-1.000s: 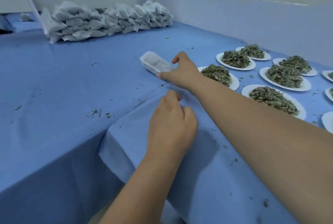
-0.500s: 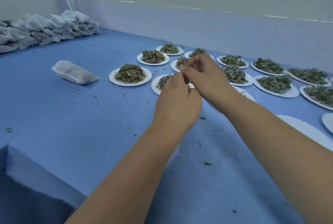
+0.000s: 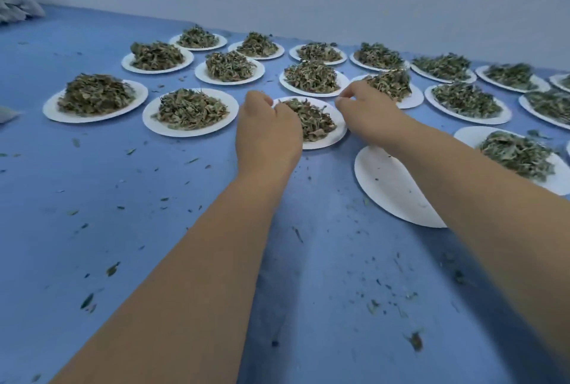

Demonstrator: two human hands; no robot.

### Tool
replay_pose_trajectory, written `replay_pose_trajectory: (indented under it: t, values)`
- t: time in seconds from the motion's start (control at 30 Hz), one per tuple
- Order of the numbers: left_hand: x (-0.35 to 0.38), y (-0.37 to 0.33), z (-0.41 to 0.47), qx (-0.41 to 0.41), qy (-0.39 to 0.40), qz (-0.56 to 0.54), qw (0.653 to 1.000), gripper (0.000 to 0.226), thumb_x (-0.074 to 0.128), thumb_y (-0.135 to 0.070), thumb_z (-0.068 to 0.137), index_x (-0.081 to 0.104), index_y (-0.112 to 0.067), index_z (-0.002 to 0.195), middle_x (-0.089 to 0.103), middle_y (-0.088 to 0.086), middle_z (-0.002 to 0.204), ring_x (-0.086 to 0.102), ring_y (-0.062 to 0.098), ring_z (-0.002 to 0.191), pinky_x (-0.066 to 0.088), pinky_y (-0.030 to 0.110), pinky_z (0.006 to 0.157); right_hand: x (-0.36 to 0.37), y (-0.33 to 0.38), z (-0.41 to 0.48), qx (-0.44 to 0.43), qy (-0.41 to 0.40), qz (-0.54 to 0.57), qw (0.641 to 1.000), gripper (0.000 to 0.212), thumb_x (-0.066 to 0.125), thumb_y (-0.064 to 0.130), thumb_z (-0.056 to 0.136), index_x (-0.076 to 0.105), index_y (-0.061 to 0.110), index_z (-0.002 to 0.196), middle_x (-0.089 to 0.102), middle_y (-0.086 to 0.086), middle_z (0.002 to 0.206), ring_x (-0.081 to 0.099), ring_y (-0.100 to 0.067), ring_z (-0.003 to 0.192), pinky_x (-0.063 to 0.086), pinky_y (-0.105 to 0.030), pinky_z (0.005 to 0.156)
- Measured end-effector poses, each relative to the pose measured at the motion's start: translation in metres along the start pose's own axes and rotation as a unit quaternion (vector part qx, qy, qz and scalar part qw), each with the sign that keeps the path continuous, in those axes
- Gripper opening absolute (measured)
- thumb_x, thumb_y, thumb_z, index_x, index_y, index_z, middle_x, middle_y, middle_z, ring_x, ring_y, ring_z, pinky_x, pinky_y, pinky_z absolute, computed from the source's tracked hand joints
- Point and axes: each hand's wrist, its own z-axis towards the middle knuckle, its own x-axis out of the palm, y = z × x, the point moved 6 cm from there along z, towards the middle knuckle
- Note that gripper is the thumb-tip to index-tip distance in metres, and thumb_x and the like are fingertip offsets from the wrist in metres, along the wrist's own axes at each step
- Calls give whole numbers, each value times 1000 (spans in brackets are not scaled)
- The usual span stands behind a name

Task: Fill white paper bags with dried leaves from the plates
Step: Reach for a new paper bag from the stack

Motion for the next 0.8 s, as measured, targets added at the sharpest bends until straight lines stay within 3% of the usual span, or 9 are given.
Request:
replay_pose_trajectory:
  t: [0.07, 0.17, 0.23, 0.3, 0.47, 0.6, 0.7, 0.8]
  values:
    - [4, 1, 0, -15, 21, 15, 1000, 19, 33, -23, 95, 46, -19, 109, 55, 4, 112, 56, 23, 91, 39, 35, 65, 3, 2, 5, -2, 8, -12, 1000, 26, 40, 37, 103, 55, 20, 115, 55, 5, 93, 53, -12, 78, 38, -29, 60]
    - [0, 3, 3, -42, 19, -15, 999, 16, 34, -21, 94, 46, -20, 104, 53, 2, 109, 52, 20, 85, 35, 34, 61, 4, 11, 5, -14, 11, -15, 1000, 37, 40, 32, 103, 59, 5, 120, 61, -7, 90, 49, -18, 71, 40, -31, 61]
    - [-4, 2, 5, -62, 17, -44, 997, 14, 34, -19, 93, 46, -20, 100, 52, 0, 97, 46, 19, 75, 32, 33, 57, 0, 14, 1, -14, 2, -19, 1000, 41, 41, 30, 103, 58, -1, 124, 65, -20, 103, 47, -19, 76, 44, -35, 70]
    - [-6, 0, 3, -69, 17, -68, 995, 11, 33, -17, 94, 44, -20, 95, 46, -3, 83, 40, 16, 65, 29, 31, 53, -6, 15, -6, -10, -5, -18, 1000, 38, 41, 34, 103, 60, 5, 119, 63, -15, 113, 51, -18, 79, 42, -33, 72]
    - [-9, -16, -8, -36, 10, -87, 995, 14, 34, -20, 94, 47, -24, 91, 49, -7, 78, 44, 13, 63, 33, 30, 52, -44, 1, -45, -14, -41, -3, 999, 32, 42, 46, 102, 60, 19, 108, 66, 0, 104, 56, -11, 81, 42, -30, 66]
    - [14, -29, -32, -4, 86, -45, 995, 18, 34, -24, 94, 51, -26, 98, 55, -9, 84, 50, 9, 66, 37, 25, 45, -87, -26, -95, 8, -76, -48, 996, 28, 40, 54, 101, 57, 33, 104, 67, 4, 103, 59, -12, 85, 40, -31, 64]
    - [36, -32, -52, 6, 157, -24, 987, 21, 37, -27, 95, 51, -29, 111, 55, -12, 92, 55, 11, 72, 36, 27, 50, -109, -47, -130, 40, -89, -67, 993, 27, 40, 54, 101, 57, 33, 101, 70, 2, 98, 63, -19, 78, 45, -32, 63]
    - [51, -30, -68, 37, 210, 15, 977, 33, 37, -30, 96, 44, -33, 128, 55, -10, 120, 57, 6, 73, 34, 27, 53, -118, -62, -159, 53, -116, -67, 990, 28, 43, 52, 100, 60, 31, 97, 73, 4, 87, 68, -17, 81, 52, -36, 71]
